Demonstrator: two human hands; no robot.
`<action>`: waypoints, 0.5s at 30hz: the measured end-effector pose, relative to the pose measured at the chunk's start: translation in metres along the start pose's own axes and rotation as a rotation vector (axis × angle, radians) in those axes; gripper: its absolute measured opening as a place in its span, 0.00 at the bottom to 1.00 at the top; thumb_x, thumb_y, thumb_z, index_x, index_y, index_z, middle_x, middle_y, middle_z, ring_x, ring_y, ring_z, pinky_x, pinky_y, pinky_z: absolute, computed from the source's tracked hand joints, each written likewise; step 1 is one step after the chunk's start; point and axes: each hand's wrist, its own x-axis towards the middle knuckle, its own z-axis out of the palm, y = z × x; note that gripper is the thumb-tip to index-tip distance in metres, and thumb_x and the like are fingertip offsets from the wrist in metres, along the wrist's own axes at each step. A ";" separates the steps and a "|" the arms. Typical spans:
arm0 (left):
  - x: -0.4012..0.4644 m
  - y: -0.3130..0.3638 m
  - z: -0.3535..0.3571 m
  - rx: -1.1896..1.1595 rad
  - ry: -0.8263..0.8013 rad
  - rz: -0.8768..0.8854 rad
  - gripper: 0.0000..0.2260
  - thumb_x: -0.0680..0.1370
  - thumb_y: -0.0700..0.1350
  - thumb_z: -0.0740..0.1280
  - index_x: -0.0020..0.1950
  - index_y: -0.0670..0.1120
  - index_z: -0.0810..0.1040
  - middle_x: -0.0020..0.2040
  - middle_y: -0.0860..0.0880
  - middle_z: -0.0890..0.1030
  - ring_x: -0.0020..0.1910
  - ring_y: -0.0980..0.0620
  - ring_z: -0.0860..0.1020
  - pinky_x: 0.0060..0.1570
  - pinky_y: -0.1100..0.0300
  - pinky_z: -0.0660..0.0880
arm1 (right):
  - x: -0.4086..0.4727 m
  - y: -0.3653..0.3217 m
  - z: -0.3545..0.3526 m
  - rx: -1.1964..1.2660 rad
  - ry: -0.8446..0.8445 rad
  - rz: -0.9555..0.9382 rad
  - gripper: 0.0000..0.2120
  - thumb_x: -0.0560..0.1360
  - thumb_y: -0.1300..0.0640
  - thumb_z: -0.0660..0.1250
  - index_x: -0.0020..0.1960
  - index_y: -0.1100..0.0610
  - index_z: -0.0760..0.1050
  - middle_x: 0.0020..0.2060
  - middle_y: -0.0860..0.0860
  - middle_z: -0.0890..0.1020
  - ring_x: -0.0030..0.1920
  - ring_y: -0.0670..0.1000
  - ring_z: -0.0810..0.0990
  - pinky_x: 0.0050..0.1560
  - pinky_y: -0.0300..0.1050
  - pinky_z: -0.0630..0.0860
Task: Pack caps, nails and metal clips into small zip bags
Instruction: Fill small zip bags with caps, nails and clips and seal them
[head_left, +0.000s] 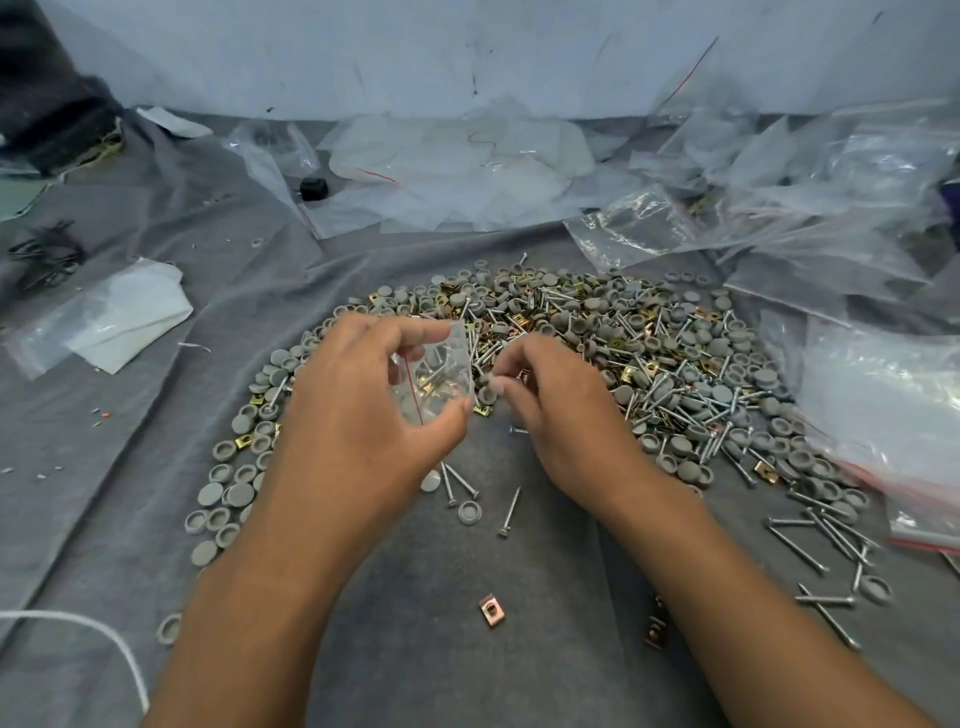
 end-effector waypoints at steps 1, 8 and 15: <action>0.000 0.000 0.001 0.003 -0.005 0.005 0.22 0.69 0.49 0.77 0.60 0.58 0.77 0.50 0.57 0.75 0.49 0.63 0.73 0.48 0.78 0.65 | -0.001 -0.004 -0.004 0.123 0.031 0.003 0.02 0.81 0.56 0.67 0.52 0.52 0.74 0.47 0.44 0.77 0.46 0.42 0.74 0.46 0.34 0.69; 0.002 0.005 0.008 0.008 -0.011 0.030 0.18 0.68 0.50 0.73 0.58 0.56 0.79 0.49 0.56 0.75 0.46 0.60 0.72 0.48 0.74 0.65 | -0.013 -0.037 -0.023 0.169 0.232 -0.338 0.05 0.79 0.59 0.71 0.55 0.58 0.81 0.49 0.46 0.80 0.49 0.42 0.77 0.50 0.37 0.73; 0.001 0.002 0.007 0.001 -0.013 0.009 0.22 0.68 0.50 0.77 0.61 0.59 0.78 0.50 0.59 0.74 0.48 0.61 0.73 0.49 0.77 0.64 | -0.002 -0.004 -0.052 -0.004 0.008 -0.034 0.05 0.78 0.50 0.71 0.54 0.44 0.80 0.45 0.37 0.78 0.43 0.34 0.75 0.42 0.26 0.69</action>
